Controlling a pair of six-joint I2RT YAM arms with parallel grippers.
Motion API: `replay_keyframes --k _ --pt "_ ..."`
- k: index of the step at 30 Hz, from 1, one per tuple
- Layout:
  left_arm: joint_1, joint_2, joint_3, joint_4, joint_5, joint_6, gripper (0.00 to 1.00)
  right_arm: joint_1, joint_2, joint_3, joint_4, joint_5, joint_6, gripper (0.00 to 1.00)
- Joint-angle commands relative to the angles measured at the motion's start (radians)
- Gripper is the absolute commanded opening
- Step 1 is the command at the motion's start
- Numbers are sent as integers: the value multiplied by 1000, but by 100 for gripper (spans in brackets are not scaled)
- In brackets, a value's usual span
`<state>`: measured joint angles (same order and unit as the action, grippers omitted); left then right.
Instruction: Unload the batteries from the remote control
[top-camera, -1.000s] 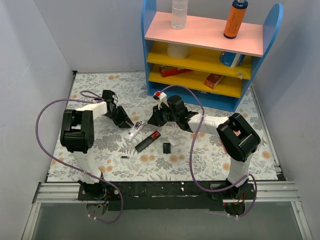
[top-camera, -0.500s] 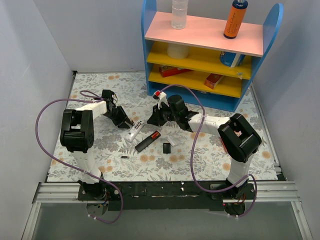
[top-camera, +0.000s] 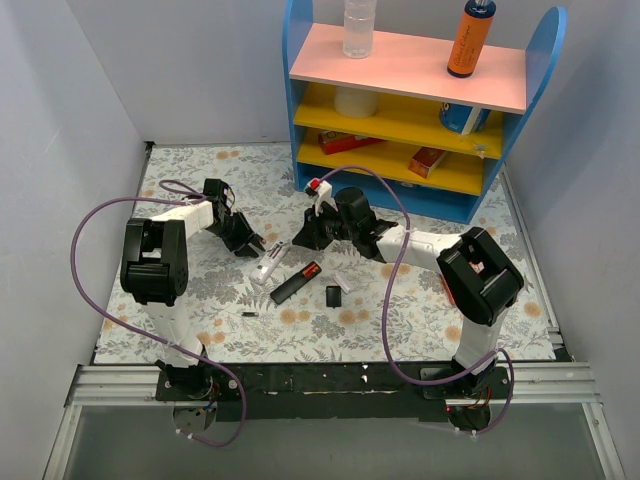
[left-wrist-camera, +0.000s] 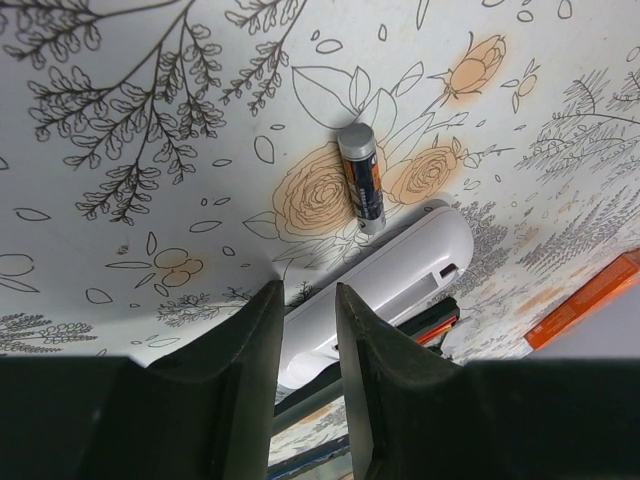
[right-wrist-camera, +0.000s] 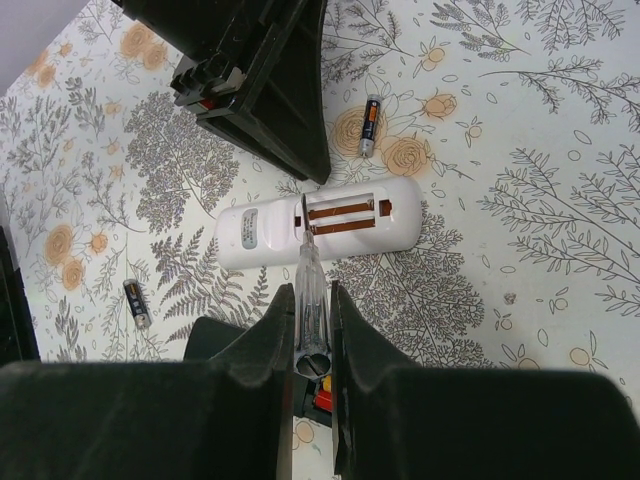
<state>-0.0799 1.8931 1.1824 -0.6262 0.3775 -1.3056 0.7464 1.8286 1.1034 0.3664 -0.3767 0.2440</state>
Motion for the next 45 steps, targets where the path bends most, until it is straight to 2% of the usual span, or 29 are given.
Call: replay_keyframes --k 1,5,9,15,20,24,34,45 --pt "11 -15 8 -21 -84 16 28 -2 -63 24 19 -2 -6 1" --pt "11 -69 23 -36 -86 17 29 -2 -103 32 -33 19 -9 1" --pt "11 -143 22 -35 -78 26 34 -2 -149 49 -156 33 -21 1" --pt "-17 -271 -58 31 21 71 42 -2 -305 -29 -309 131 -43 1" --pt "-122 -328 -86 51 30 100 43 -2 -448 -108 -437 168 -32 1" --pt "-201 -316 -79 69 55 100 43 -2 -541 -172 -501 200 -28 1" --pt "-307 -224 -122 71 -60 62 39 -2 -673 -229 -524 265 -23 1" --pt "-324 -221 -176 40 -140 45 36 -2 -712 -263 -498 272 -29 1"
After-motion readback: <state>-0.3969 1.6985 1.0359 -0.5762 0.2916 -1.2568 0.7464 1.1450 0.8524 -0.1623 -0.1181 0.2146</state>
